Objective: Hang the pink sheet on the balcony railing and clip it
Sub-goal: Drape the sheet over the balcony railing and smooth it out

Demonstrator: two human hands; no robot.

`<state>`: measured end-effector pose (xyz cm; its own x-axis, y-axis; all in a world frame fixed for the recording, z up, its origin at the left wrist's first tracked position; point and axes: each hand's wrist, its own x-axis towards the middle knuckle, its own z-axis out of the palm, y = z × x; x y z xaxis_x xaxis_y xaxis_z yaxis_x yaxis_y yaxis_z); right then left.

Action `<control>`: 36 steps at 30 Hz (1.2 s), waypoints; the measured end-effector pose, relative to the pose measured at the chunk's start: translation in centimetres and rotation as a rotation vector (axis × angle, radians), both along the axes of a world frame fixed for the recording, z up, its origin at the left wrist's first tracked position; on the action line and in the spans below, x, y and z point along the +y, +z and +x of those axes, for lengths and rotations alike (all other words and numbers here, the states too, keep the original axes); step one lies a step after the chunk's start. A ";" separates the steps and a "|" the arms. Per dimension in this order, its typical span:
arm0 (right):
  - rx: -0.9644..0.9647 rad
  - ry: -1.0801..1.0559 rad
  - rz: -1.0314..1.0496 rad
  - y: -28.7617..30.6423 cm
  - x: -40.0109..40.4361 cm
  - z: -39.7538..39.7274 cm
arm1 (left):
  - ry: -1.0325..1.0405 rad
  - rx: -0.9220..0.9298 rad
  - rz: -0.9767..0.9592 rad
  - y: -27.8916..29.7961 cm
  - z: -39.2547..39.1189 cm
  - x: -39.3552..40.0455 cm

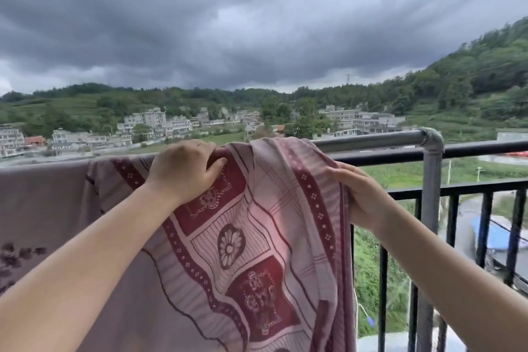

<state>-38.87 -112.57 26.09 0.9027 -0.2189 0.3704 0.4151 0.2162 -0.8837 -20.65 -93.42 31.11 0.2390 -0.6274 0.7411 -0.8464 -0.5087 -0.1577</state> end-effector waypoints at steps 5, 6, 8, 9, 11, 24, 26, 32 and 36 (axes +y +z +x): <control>0.164 -0.474 -0.140 2.6 -0.4 -2.4 | 0.045 0.002 0.070 0.8 -0.4 -0.1; 0.186 -0.580 -0.200 3.5 -0.8 -2.6 | 0.070 -0.006 0.089 1.2 -0.6 -0.1; 0.204 -0.711 -0.335 5.1 -1.1 -3.2 | 0.062 -0.013 0.092 1.4 -1.4 -0.6; 0.206 -0.772 -0.402 6.0 -1.1 -3.0 | 0.023 -0.013 0.077 1.5 -1.8 -0.9; 0.187 -0.964 -0.611 7.9 -1.6 -2.7 | -0.052 0.011 0.024 1.4 -2.7 -1.9; 0.640 -1.183 -1.397 16.9 -7.8 5.4 | 0.097 0.506 0.216 7.6 -0.2 -9.8; 0.874 -0.784 -1.577 14.5 -7.6 4.2 | 0.107 0.595 0.454 6.2 -0.4 -9.6; 0.262 -1.085 -1.275 7.3 -4.9 -3.2 | -0.291 0.302 0.192 3.9 -4.1 -7.7; 0.389 -1.352 -1.201 -0.5 -1.2 -5.4 | -0.340 0.075 0.042 0.9 -5.7 -8.4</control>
<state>-44.29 -113.75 25.60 0.4197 -0.5851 0.6939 -0.4905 -0.7894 -0.3691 -26.30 -101.85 32.04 0.0633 -0.7104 0.7010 -0.9764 -0.1895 -0.1039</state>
